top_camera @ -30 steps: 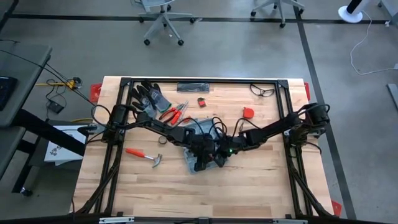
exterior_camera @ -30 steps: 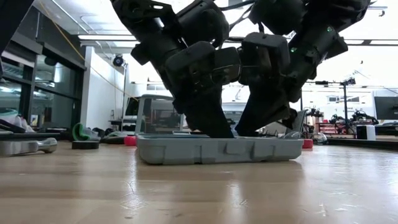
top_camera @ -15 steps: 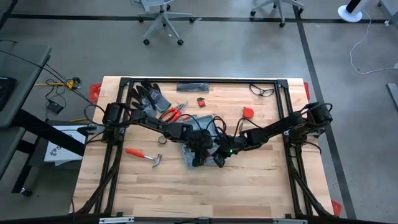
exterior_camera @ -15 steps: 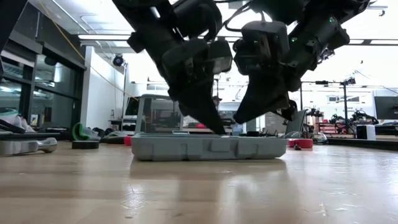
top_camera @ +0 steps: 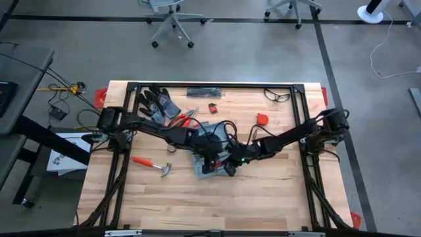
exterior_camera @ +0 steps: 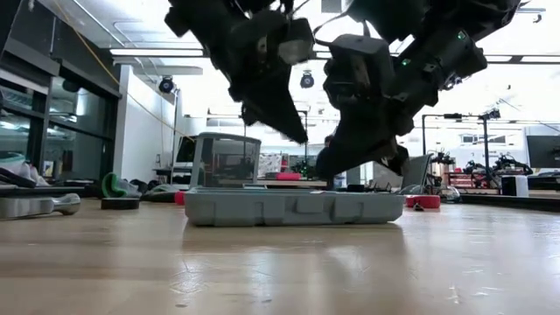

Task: Prefit tool cases
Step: Put the bottom screwdriver bit set into the gray prefit tool case

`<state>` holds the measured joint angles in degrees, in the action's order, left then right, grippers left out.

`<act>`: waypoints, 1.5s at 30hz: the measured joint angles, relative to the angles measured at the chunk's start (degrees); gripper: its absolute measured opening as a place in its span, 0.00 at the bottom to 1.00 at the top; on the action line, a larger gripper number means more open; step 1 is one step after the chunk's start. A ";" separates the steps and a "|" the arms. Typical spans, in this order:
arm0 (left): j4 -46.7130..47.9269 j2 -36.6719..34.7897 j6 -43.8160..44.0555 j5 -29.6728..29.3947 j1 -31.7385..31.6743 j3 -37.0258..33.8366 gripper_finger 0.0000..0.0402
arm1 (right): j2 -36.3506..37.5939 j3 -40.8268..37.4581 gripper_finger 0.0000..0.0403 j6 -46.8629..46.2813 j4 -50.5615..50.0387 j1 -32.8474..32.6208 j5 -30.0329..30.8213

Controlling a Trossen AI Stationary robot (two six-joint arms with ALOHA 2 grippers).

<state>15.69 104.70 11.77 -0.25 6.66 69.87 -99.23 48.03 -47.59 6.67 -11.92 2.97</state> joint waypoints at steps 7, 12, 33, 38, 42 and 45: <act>-0.38 -0.72 0.08 0.10 0.32 0.11 0.00 | -1.38 -0.02 0.00 0.90 0.62 1.15 -0.48; -0.65 -0.60 0.19 0.15 0.58 0.11 0.00 | -3.00 -0.04 0.00 1.60 0.69 2.58 -2.13; -1.04 -0.60 1.60 0.82 0.10 0.13 0.00 | -3.82 -0.04 0.00 2.84 1.01 2.91 -3.70; -1.55 -0.82 3.15 1.46 0.40 0.13 0.00 | -3.53 -0.04 0.00 2.60 0.86 2.89 -3.68; -3.27 -2.38 3.62 1.52 0.56 -0.01 0.00 | -2.38 -0.12 0.00 2.64 0.53 2.88 -3.00; -9.86 -5.23 6.63 1.83 0.39 -4.86 0.00 | -1.59 -0.13 0.00 2.81 0.61 2.86 -2.37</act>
<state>5.83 99.47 18.41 1.58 7.05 65.00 -100.81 47.90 -44.78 7.29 -9.06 0.60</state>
